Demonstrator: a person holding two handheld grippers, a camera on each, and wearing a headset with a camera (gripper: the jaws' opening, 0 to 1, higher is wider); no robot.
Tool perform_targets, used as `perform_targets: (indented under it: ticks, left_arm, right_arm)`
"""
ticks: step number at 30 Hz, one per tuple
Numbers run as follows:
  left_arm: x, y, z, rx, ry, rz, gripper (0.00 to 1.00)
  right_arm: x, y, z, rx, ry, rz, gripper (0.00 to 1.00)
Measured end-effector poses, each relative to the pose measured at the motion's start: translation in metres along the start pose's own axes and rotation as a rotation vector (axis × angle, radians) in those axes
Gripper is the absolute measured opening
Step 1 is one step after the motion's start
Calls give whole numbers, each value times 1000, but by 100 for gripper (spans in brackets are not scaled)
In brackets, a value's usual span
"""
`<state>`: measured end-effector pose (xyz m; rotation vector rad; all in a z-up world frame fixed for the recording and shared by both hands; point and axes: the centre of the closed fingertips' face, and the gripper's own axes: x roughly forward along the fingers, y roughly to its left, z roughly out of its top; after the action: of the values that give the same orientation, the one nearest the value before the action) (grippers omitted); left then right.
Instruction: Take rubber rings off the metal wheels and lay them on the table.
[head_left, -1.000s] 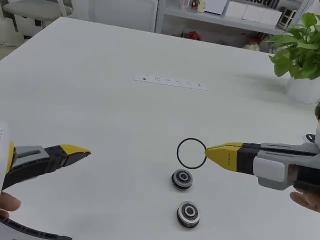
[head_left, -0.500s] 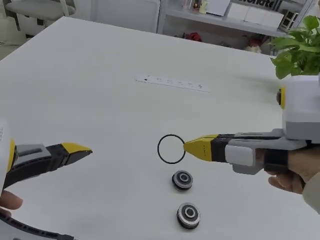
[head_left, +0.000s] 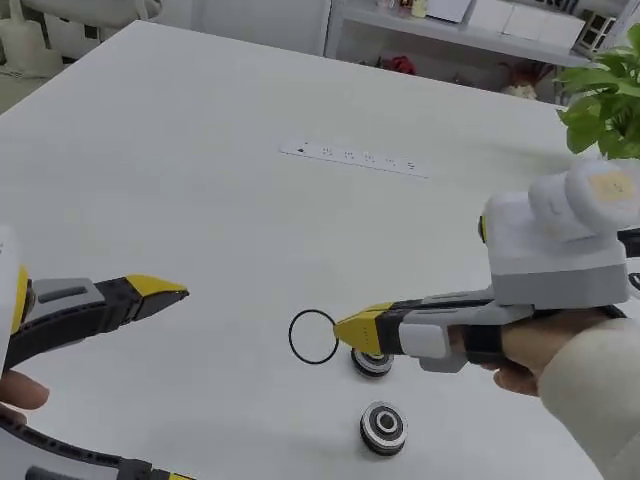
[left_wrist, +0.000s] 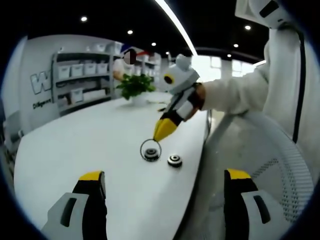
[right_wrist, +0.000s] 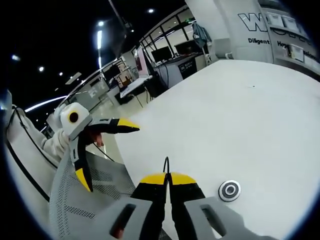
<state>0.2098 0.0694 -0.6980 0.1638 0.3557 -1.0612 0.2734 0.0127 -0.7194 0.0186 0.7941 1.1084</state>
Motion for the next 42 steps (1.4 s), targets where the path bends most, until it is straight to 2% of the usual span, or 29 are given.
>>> perform_targets:
  ticks: [6, 10, 15, 18, 23, 35, 42]
  left_arm:
    - [0, 1, 1, -10, -5, 5, 100]
    - [0, 2, 1, -18, -11, 6, 100]
    - [1, 3, 3, -25, -20, 8, 100]
    - [1, 3, 3, -27, -22, 9, 100]
    - [1, 4, 3, -32, -24, 16, 100]
    - [1, 4, 4, -39, -28, 18, 100]
    - [1, 4, 3, -38, -25, 16, 100]
  right_arm:
    - [13, -2, -17, 32, 38, 17, 0]
    - [19, -3, -22, 76, 41, 44, 0]
    - [25, -9, -30, 100, 39, 39, 0]
    - [29, -12, -37, 141, 52, 46, 0]
    - [35, -16, -47, 165, 71, 44, 0]
    - [39, -27, -64, 201, 104, -5, 0]
    - [40, -33, -69, 170, 123, -42, 1]
